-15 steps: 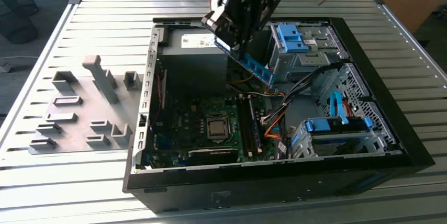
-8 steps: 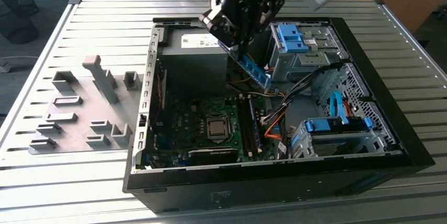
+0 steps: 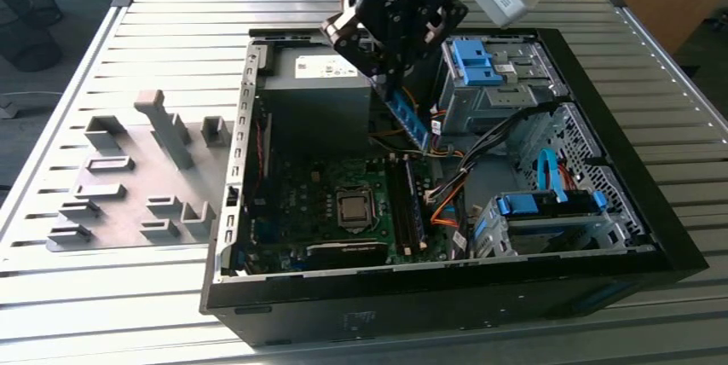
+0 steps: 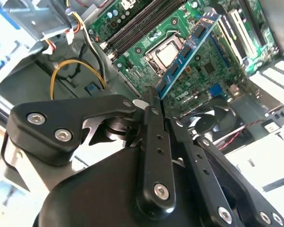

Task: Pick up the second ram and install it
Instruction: 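Insert the second ram into the second slot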

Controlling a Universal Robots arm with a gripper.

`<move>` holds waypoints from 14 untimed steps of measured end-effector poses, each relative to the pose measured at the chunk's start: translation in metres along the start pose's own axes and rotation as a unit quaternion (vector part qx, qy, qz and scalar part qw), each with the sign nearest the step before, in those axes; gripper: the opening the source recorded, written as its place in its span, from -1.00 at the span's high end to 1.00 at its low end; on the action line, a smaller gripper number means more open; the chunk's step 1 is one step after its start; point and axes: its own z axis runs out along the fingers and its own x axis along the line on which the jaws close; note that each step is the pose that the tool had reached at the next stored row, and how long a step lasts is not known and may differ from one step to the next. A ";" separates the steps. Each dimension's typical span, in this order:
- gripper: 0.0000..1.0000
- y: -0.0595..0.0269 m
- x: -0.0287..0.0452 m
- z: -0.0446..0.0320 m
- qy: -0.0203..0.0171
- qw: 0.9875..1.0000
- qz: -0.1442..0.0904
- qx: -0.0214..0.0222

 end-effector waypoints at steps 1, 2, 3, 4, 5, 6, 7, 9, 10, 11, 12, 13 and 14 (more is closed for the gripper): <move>0.73 0.0000 0.0000 0.0003 0.000 1.000 0.009 0.000; 0.73 0.0000 0.0000 0.0006 0.000 1.000 0.018 0.000; 0.73 0.0000 0.0000 0.0008 0.000 1.000 0.027 0.000; 0.73 0.0000 0.0000 0.0012 0.000 0.999 0.037 0.000; 0.73 0.0000 0.0000 0.0014 0.000 0.999 0.046 0.000; 0.73 0.0000 0.0000 0.0017 0.000 0.998 0.055 0.000; 0.73 0.0000 0.0000 0.0020 0.000 0.998 0.063 0.000; 0.73 0.0000 0.0000 0.0027 -0.001 0.997 0.081 0.000; 0.73 0.0000 0.0000 0.0031 -0.001 0.996 0.090 0.001; 0.73 0.0000 0.0000 0.0034 -0.001 0.995 0.097 0.001; 0.73 0.0000 0.0000 0.0040 -0.001 0.994 0.106 0.001; 0.73 0.0000 0.0000 0.0045 -0.001 0.993 0.114 0.001; 0.73 0.0000 0.0000 0.0051 -0.002 0.992 0.122 0.002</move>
